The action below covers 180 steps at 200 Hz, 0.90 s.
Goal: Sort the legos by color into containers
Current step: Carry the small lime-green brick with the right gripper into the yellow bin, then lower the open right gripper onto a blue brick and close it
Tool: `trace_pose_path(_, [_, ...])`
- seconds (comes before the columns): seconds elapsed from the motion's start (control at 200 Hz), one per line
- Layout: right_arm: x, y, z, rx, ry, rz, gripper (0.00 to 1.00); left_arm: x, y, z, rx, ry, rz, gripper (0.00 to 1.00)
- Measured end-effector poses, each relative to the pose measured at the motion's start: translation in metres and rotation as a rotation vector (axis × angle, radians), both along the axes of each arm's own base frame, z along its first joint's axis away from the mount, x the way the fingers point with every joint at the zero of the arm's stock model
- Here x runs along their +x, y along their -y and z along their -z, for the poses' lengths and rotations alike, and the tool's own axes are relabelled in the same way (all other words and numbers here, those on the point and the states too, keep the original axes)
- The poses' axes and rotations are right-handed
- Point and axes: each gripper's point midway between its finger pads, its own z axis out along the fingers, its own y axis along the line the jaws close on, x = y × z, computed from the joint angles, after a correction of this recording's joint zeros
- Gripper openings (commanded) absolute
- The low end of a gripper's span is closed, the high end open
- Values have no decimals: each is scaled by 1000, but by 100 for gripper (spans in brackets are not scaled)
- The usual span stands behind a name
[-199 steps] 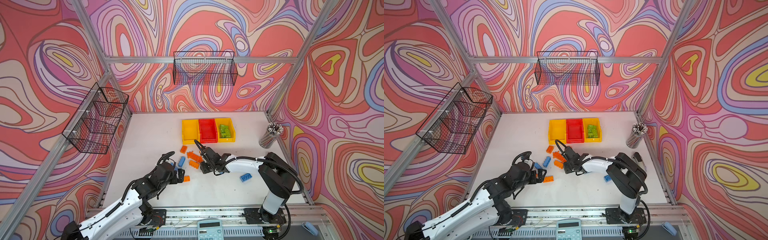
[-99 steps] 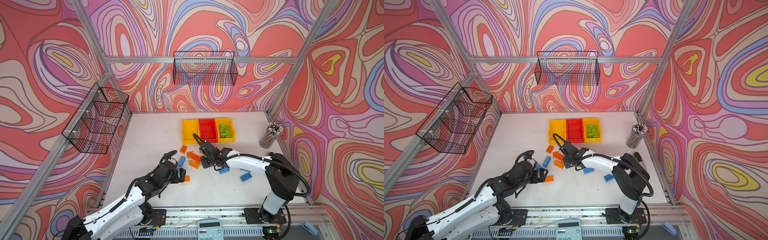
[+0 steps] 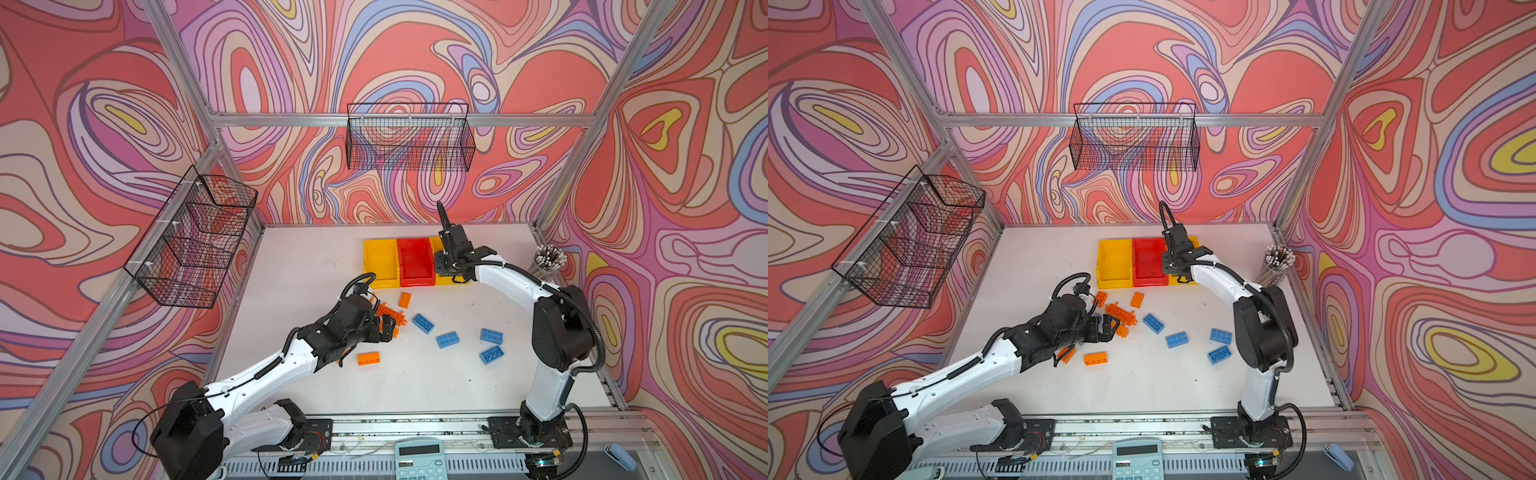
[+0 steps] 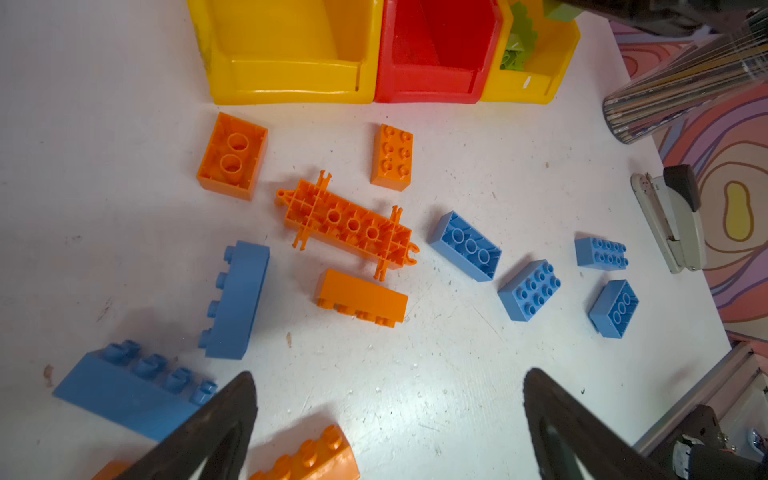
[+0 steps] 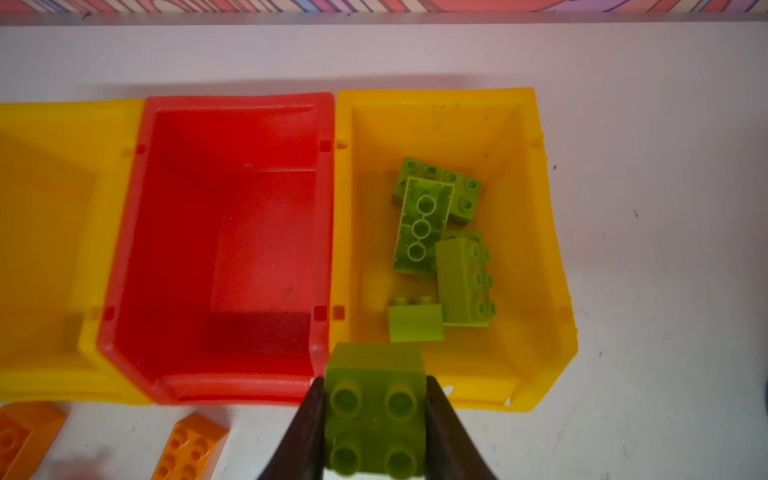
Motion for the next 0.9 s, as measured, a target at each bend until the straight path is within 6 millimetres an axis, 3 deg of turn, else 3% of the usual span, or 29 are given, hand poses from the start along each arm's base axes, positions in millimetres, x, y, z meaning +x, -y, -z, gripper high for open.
trace_pose_path(0.13, [26, 23, 23, -10, -32, 53, 32, 8, 11, -2, 2, -5, 17, 100])
trace_pose_path(0.326, [48, 44, 45, -19, -58, 90, 62, 18, 22, -4, 7, -9, 38, 100])
trace_pose_path(0.431, [49, 42, 45, -6, -58, 80, 67, 21, 25, -6, 11, -6, 44, 100])
trace_pose_path(0.636, [40, 36, 22, 37, -32, 58, 70, 20, 28, -6, 7, -8, 59, 100])
trace_pose_path(0.811, [7, 32, -21, 92, 21, 25, 70, 16, 29, -10, -20, -1, 72, 100])
trace_pose_path(0.901, [-16, 23, -34, 114, 35, -10, 70, 10, 26, -11, -39, 4, 75, 100])
